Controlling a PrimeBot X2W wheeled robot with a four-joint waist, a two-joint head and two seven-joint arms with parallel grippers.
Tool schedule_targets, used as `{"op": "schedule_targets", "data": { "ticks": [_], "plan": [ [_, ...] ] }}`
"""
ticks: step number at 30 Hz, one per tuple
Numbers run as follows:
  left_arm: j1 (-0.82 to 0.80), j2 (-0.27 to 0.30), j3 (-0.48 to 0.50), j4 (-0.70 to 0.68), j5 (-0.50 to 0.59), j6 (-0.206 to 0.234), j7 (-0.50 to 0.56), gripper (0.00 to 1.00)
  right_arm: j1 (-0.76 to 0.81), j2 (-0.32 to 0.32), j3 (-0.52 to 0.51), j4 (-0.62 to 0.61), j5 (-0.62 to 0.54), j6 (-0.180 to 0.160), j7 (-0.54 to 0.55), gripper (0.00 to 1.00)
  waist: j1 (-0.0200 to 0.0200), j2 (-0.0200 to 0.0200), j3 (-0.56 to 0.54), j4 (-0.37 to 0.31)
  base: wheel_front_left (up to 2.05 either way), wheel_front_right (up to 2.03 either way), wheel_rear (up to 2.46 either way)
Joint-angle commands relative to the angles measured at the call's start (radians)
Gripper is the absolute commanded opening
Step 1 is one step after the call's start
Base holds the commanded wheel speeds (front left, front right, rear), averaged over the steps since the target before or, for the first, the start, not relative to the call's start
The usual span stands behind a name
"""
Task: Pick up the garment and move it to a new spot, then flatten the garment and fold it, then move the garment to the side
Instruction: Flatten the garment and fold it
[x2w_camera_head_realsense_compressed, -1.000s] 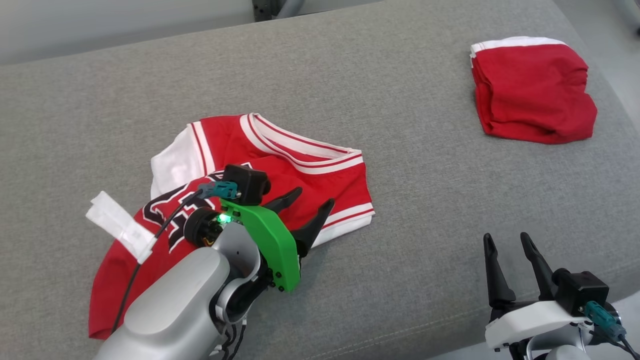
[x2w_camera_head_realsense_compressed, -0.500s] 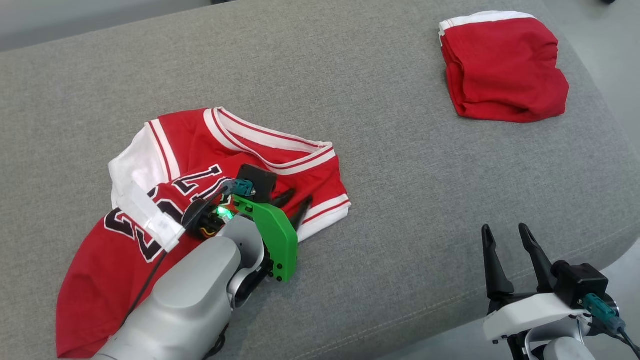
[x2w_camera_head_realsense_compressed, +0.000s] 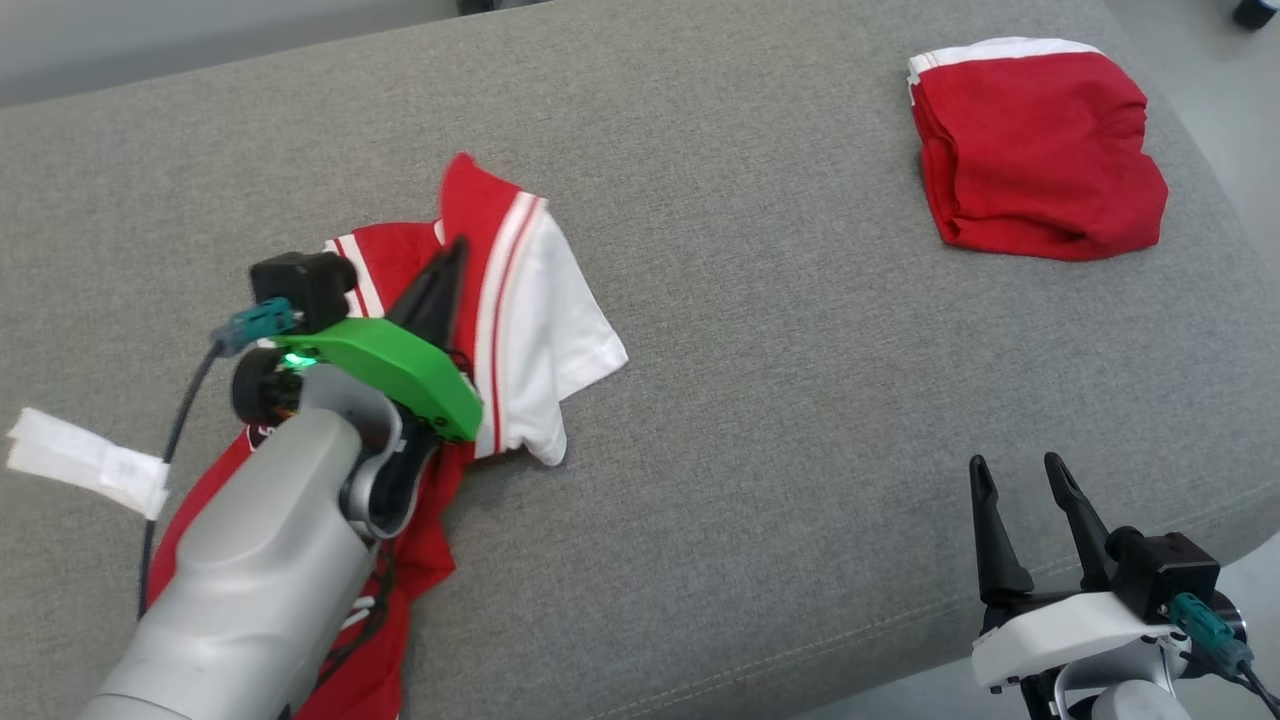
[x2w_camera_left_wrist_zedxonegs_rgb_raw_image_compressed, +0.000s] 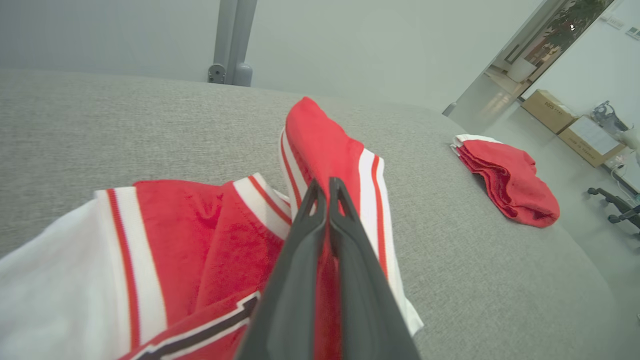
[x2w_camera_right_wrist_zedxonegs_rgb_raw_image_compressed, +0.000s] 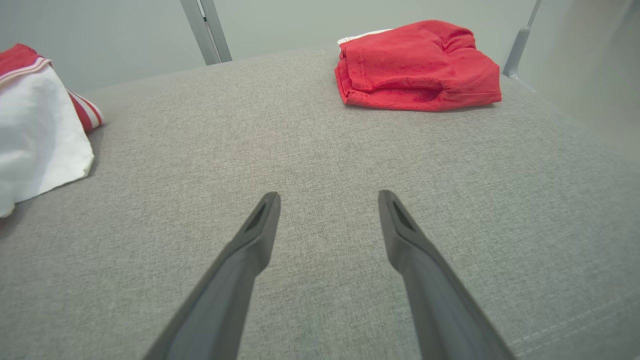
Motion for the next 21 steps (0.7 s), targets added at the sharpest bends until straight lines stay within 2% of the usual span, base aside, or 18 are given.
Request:
{"op": "schedule_targets", "data": {
  "ticks": [1, 6, 7, 8, 9, 10, 15, 16, 21],
  "plan": [
    [-0.007, 0.009, 0.008, 0.012, -0.001, 0.012, -0.007, 0.0, 0.007, -0.001, 0.0, -0.003, -0.006, -0.002, -0.003, 1.0, 0.0, -0.0001, -0.002, 0.008, 0.0, 0.0, 0.0],
    [-0.022, 0.035, -0.024, 0.107, 0.049, 0.046, -0.002, 0.0, -0.003, -0.001, 0.008, 0.002, -0.013, -0.002, -0.003, 1.0, 0.0, -0.0001, -0.001, 0.019, 0.0, 0.0, 0.0],
    [-0.023, 0.031, -0.032, 0.125, 0.06, 0.048, -0.005, 0.05, -0.004, -0.001, 0.009, 0.002, -0.013, -0.002, -0.003, 1.0, 0.0, -0.0001, -0.001, 0.02, 0.0, 0.0, 0.0],
    [-0.022, 0.023, -0.036, 0.143, 0.061, 0.047, -0.008, 0.44, -0.004, -0.001, 0.011, 0.001, -0.013, -0.002, -0.003, 1.0, 0.0, -0.0001, -0.001, 0.022, 0.0, 0.0, 0.0],
    [-0.021, 0.015, -0.038, 0.157, 0.062, 0.046, -0.01, 0.96, -0.004, -0.001, 0.012, 0.0, -0.015, -0.002, -0.003, 1.0, 0.0, -0.0001, -0.001, 0.024, 0.0, 0.0, 0.0],
    [-0.021, 0.01, -0.041, 0.17, 0.067, 0.042, -0.014, 1.0, -0.002, -0.001, 0.011, -0.002, -0.016, -0.002, -0.003, 1.0, 0.0, -0.0001, -0.002, 0.028, 0.0, 0.0, 0.0],
    [0.009, 0.001, -0.001, 0.137, 0.093, 0.067, -0.047, 1.0, 0.011, -0.002, -0.016, -0.032, -0.045, -0.002, -0.003, 1.0, 0.0, -0.0001, -0.019, 0.061, 0.0, 0.0, 0.0],
    [0.026, 0.008, 0.009, 0.106, 0.112, 0.071, -0.051, 1.0, 0.011, -0.002, -0.026, -0.042, -0.05, -0.002, -0.003, 1.0, 0.0, -0.0001, -0.027, 0.072, 0.0, 0.0, 0.0],
    [0.189, 0.048, 0.115, -0.147, 0.241, 0.145, -0.049, 1.0, 0.005, -0.002, -0.074, -0.104, -0.106, -0.002, -0.003, 1.0, 0.0, -0.0001, -0.077, 0.148, 0.0, 0.0, 0.0]
  ]
}}
